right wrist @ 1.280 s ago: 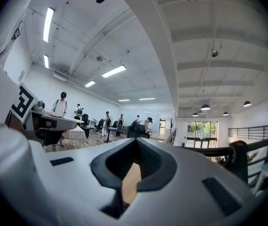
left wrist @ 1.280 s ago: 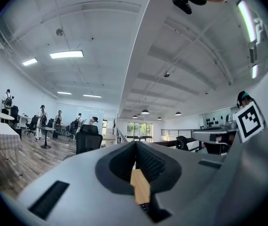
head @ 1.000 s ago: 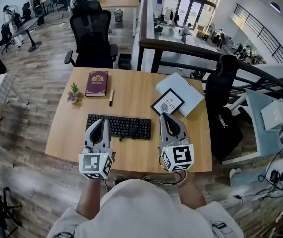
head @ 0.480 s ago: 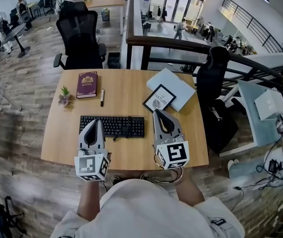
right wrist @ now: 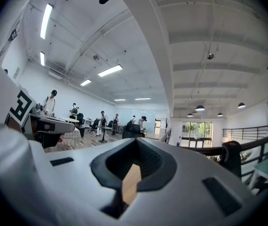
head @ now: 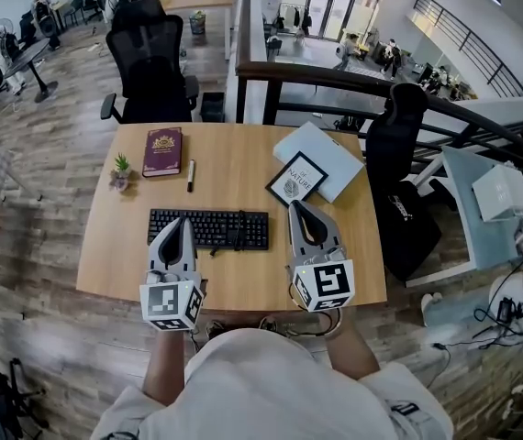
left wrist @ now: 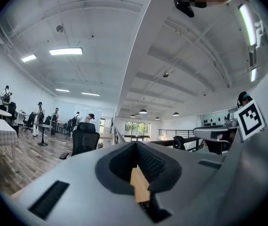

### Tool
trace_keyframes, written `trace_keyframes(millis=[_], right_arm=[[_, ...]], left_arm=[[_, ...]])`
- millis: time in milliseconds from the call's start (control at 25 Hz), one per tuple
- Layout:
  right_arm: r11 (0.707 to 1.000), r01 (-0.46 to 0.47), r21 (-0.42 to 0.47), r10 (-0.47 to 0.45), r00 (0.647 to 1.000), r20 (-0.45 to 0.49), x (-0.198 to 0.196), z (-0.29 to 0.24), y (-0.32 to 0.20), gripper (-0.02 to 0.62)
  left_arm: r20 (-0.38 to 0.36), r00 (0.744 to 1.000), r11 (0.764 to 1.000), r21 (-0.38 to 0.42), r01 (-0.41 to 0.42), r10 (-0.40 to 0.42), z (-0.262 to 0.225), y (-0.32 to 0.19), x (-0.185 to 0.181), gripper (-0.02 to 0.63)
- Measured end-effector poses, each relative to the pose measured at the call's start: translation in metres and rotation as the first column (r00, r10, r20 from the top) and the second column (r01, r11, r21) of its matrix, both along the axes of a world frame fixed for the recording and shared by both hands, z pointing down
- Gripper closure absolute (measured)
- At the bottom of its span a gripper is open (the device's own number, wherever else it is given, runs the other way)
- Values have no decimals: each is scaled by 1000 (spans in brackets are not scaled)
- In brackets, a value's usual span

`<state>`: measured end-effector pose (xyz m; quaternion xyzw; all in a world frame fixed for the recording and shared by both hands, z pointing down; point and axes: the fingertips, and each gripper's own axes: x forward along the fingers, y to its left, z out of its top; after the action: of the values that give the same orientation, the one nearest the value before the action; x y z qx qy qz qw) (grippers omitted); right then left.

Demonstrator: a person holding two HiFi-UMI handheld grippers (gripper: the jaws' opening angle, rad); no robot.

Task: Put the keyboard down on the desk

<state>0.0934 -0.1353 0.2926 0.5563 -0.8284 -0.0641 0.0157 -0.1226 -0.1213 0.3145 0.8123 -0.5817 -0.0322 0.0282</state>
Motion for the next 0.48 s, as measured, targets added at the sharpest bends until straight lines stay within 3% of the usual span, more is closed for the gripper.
trace_keyframes(millis=[480], right_arm=[[999, -25, -20, 25, 1000, -3, 14, 7, 1, 592]], left_arm=[[0, 1000, 999, -14, -28, 28, 4, -6, 13, 595]])
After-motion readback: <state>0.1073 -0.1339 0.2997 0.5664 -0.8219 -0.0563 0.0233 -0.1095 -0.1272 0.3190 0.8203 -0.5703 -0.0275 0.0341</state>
